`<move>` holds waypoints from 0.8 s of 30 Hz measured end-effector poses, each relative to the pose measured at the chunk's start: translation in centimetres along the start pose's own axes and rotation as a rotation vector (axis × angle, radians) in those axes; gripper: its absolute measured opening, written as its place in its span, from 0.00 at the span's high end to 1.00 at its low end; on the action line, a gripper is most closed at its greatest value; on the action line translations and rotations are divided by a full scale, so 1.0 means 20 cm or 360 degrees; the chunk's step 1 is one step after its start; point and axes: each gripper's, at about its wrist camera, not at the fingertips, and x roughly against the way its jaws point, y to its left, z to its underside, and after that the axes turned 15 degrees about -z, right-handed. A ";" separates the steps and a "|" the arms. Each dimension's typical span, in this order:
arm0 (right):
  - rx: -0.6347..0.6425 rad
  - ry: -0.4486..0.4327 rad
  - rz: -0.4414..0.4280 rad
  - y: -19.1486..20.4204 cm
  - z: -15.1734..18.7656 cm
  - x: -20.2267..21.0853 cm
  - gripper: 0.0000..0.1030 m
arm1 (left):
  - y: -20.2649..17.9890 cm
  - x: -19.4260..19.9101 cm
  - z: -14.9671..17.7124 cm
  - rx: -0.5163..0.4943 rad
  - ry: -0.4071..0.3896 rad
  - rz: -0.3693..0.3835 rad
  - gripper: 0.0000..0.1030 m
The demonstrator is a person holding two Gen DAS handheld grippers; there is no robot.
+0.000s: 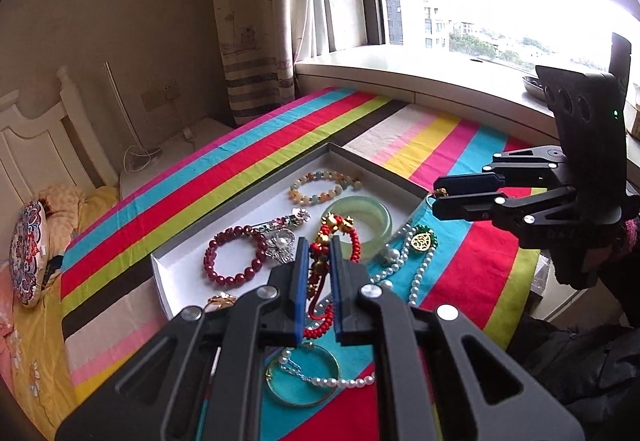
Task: Organize jewelry
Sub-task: 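Lower both items into the box and open both tools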
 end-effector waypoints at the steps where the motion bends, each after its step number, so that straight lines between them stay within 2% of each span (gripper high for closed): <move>1: 0.0015 -0.0001 0.0012 0.00 -0.03 -0.01 0.75 | 0.02 -0.01 -0.01 0.0010 -0.0004 -0.0016 0.91; 7: -0.0023 0.0010 0.0108 -0.13 -0.15 -0.11 0.75 | 0.18 -0.10 -0.04 0.0151 0.0008 -0.0104 0.91; 10: -0.0117 0.0018 0.0097 -0.23 -0.19 -0.16 0.75 | 0.28 -0.18 -0.04 0.0243 0.0044 -0.0127 0.91; 13: -0.0102 0.0041 0.0113 -0.26 -0.23 -0.22 0.75 | 0.33 -0.25 -0.02 0.0304 0.0092 -0.0127 0.91; 16: -0.0100 0.0079 0.0093 -0.27 -0.25 -0.29 0.75 | 0.33 -0.30 0.02 0.0335 0.0135 -0.0078 0.91; 24: -0.0021 0.0229 0.0088 -0.23 -0.31 -0.56 0.75 | 0.22 -0.44 0.12 0.0272 0.0256 -0.0002 0.91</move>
